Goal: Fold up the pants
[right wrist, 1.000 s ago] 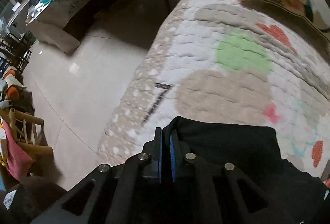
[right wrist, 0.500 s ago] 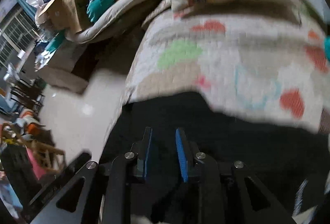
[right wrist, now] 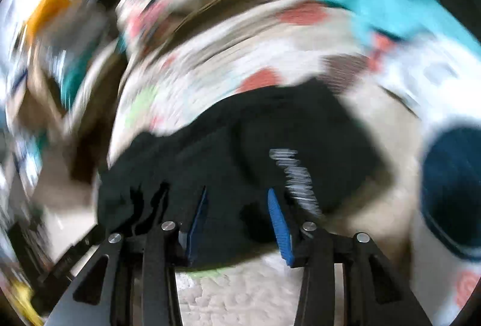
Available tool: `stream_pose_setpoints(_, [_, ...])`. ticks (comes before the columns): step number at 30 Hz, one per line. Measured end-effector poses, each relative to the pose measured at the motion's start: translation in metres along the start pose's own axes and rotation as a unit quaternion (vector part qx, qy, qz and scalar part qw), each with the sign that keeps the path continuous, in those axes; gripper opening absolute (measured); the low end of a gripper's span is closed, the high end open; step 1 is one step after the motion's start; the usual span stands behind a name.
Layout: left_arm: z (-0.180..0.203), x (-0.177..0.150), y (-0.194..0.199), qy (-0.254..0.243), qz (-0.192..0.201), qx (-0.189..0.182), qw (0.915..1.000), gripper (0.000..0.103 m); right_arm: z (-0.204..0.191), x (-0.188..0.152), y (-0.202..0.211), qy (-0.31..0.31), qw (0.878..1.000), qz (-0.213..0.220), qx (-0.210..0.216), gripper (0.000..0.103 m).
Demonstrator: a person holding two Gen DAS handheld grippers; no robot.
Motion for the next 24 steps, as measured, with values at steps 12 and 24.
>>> stream_pose_setpoints(12, [0.185,0.034,-0.026,-0.188,-0.093,-0.111,0.9715,0.048,0.027,-0.02,0.017,-0.069,0.996,0.05,0.024,0.047])
stream_pose_setpoints(24, [0.31,0.01,-0.153,-0.333,-0.211,-0.122,0.9109,0.05,0.052,0.0,-0.02,-0.121,0.99,0.043,0.058,0.05])
Point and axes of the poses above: each gripper's, at about its wrist camera, not at the fingertips, and y roughly against the way its jaws point, z to its right, x to its top, the point moved 5 cm from there along -y, roughly the way its jaws point, and after that the axes turned 5 degrees about -z, right-handed, at the moved point
